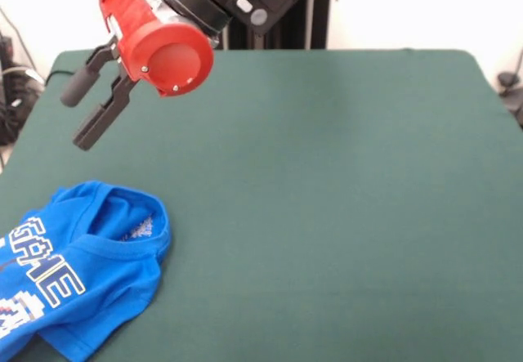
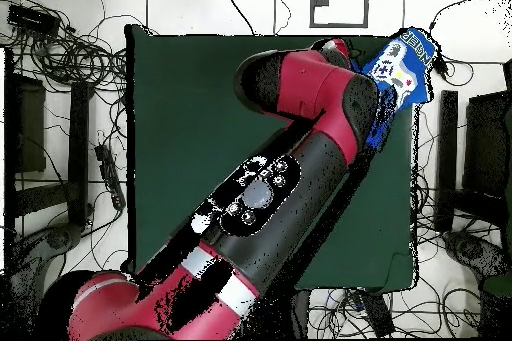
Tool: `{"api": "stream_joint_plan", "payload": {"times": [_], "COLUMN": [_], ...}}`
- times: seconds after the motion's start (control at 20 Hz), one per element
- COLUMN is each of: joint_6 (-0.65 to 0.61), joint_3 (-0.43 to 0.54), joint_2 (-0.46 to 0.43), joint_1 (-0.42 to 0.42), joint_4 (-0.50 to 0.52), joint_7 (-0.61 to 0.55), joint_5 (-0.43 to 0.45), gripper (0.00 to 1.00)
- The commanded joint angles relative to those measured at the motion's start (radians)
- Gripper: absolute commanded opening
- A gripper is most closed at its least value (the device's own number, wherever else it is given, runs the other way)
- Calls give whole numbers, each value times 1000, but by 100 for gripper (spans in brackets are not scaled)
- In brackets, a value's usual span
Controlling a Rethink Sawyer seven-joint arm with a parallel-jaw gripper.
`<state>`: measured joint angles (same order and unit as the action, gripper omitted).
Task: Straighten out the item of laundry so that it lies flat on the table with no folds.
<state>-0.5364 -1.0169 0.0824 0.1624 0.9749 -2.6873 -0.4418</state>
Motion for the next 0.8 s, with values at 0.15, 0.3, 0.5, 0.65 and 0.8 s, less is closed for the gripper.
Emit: {"api": "stream_joint_plan", "payload": {"times": [0.15,0.3,0.5,0.65,0.8], "joint_6": [-32,-39,-30,-26,-5], "joint_3": [178,197,209,214,216], "joint_2": [106,105,77,52,25], "joint_1": [-16,-8,3,9,15], "joint_4": [14,11,8,-1,-4], "joint_7": [182,147,80,40,-5], "joint_5": [139,170,201,209,211], "gripper": [100,100,100,100,100]}}
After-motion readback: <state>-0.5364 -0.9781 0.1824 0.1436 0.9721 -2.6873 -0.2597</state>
